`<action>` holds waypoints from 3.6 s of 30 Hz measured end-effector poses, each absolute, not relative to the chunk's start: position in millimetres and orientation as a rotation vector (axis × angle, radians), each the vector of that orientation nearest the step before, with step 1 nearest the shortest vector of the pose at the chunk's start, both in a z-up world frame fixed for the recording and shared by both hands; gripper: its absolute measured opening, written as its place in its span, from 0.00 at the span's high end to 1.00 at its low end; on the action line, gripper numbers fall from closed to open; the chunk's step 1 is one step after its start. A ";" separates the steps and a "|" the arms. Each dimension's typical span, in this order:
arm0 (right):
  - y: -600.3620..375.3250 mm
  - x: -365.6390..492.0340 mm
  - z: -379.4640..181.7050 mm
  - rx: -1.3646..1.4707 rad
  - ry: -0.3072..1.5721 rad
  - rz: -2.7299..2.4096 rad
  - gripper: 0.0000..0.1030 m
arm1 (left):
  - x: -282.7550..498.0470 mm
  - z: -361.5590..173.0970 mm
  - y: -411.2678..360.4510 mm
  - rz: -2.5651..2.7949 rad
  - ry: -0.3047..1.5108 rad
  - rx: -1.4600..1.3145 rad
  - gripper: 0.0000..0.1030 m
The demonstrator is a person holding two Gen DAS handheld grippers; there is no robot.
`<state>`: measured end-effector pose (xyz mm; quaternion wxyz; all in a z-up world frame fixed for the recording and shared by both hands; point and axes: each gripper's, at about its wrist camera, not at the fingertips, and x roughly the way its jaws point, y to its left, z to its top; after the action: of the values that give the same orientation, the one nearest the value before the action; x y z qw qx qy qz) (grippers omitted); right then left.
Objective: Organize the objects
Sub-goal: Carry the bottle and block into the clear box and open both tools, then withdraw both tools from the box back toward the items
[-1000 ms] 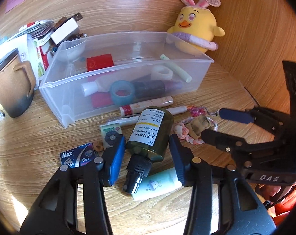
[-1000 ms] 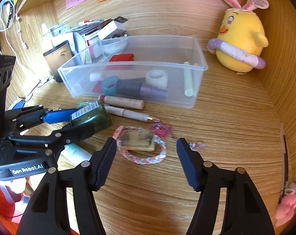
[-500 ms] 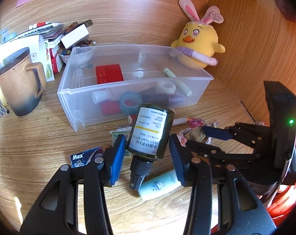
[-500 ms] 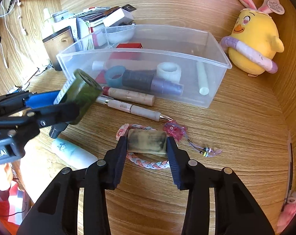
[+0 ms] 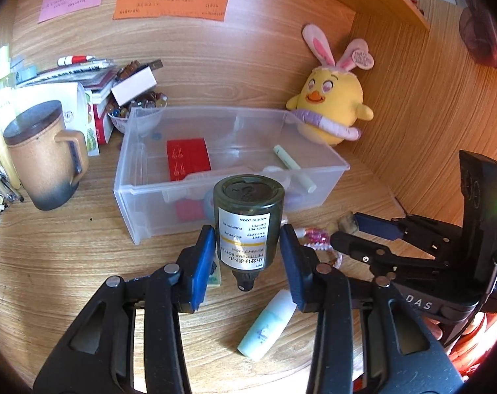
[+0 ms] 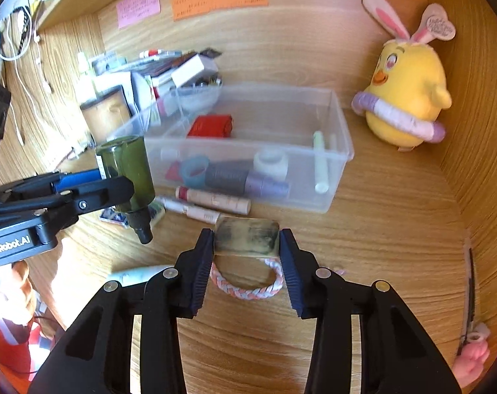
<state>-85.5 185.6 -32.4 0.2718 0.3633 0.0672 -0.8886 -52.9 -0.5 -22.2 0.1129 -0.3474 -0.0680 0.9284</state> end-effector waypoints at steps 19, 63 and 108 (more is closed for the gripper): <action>195.5 -106.9 21.0 0.804 0.111 -2.474 0.64 | -62.8 28.2 -11.2 2.831 -0.211 -0.830 0.61; 161.4 -195.6 -21.3 0.983 0.178 -2.451 0.64 | -154.4 -23.8 -52.4 2.859 -0.221 -1.102 0.61; 192.5 -126.8 -14.0 1.001 0.103 -2.432 0.19 | -69.2 -41.9 -54.1 2.825 -0.170 -1.196 0.05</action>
<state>-126.8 192.5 -14.0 0.2520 0.3681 0.0378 -0.8942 -69.2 -54.1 -41.9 0.0347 -0.3890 -0.0552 0.9189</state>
